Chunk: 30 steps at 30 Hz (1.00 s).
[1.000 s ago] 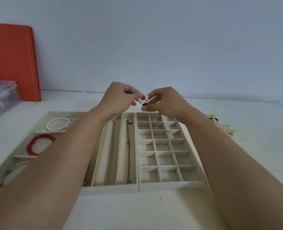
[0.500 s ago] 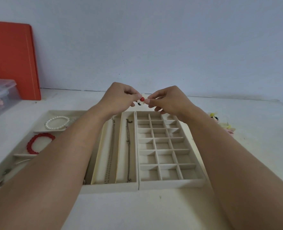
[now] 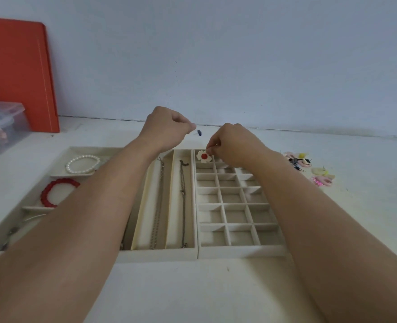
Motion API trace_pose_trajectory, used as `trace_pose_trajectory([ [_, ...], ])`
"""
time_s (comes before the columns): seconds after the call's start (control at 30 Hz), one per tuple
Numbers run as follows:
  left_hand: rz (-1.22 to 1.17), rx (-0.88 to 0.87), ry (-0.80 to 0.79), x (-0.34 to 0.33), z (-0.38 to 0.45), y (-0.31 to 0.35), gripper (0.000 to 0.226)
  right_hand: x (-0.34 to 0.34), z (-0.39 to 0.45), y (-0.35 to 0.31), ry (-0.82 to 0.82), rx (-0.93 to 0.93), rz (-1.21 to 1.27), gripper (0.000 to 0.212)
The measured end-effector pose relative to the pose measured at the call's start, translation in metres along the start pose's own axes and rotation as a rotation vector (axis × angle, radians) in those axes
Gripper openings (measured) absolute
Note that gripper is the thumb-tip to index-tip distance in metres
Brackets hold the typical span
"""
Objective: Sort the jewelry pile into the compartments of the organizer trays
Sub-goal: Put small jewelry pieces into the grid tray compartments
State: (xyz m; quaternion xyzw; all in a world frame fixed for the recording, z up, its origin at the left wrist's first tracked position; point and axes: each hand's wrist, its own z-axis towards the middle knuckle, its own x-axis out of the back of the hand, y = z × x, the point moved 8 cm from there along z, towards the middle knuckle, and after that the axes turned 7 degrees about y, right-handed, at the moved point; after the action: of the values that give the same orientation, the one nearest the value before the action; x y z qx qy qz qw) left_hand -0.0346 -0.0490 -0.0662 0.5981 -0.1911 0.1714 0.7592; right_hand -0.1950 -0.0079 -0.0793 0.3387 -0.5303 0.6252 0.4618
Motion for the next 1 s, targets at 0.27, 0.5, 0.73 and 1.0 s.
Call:
trace_pose_trajectory([
  [0.27,-0.038,-0.046,0.022,0.001,-0.003,0.01,0.008,-0.003,-0.002,-0.002,0.019,-0.005,-0.044,0.014],
  [0.5,-0.054,-0.05,0.009,0.0,-0.004,0.01,0.006,-0.011,-0.002,-0.006,-0.026,0.041,-0.057,0.016],
  [0.73,-0.036,-0.058,-0.003,-0.001,-0.005,0.011,0.01,-0.015,-0.004,-0.01,-0.155,0.097,-0.152,0.021],
  [1.0,-0.044,-0.057,0.001,0.0,-0.005,0.012,0.01,0.0,-0.001,-0.007,-0.005,0.088,0.055,0.011],
])
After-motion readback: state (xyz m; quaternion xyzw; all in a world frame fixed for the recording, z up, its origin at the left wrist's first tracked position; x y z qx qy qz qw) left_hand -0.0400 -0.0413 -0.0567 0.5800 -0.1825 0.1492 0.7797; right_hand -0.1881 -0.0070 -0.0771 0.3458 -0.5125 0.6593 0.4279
